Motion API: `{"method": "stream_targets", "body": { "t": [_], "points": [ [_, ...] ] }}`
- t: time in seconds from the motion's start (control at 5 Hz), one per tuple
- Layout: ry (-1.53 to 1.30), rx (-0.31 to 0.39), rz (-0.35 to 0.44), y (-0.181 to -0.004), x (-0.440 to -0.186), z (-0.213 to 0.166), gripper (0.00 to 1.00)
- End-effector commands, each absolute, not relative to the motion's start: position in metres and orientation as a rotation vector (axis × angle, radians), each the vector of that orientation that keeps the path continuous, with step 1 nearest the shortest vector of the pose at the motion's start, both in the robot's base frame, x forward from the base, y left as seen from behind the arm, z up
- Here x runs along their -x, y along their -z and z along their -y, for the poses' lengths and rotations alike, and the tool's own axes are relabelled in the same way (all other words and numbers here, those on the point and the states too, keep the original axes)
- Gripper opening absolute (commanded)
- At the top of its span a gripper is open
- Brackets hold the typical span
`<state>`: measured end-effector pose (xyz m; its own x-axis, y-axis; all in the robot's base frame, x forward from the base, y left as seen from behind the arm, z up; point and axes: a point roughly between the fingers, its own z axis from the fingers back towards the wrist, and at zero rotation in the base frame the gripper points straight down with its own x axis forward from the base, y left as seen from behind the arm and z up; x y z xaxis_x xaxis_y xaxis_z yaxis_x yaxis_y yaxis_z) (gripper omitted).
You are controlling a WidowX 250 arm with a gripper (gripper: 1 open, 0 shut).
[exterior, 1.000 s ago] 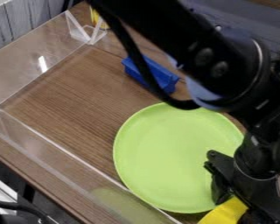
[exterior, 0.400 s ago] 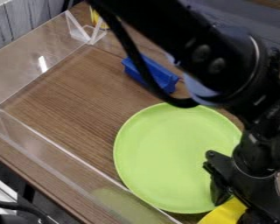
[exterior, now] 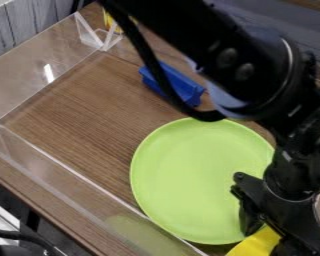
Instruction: Put the banana in the green plate
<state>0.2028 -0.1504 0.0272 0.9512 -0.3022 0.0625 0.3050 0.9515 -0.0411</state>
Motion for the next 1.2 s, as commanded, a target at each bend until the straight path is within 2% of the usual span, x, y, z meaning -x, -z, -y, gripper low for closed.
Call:
{"method": "stream_targets", "body": {
  "t": [0.0,1.0],
  "points": [
    [0.296,0.078,0.086,-0.038,-0.206,0.151,0.00],
    [0.332,0.042,0.044,-0.051,-0.203,0.143,0.00]
  ]
}}
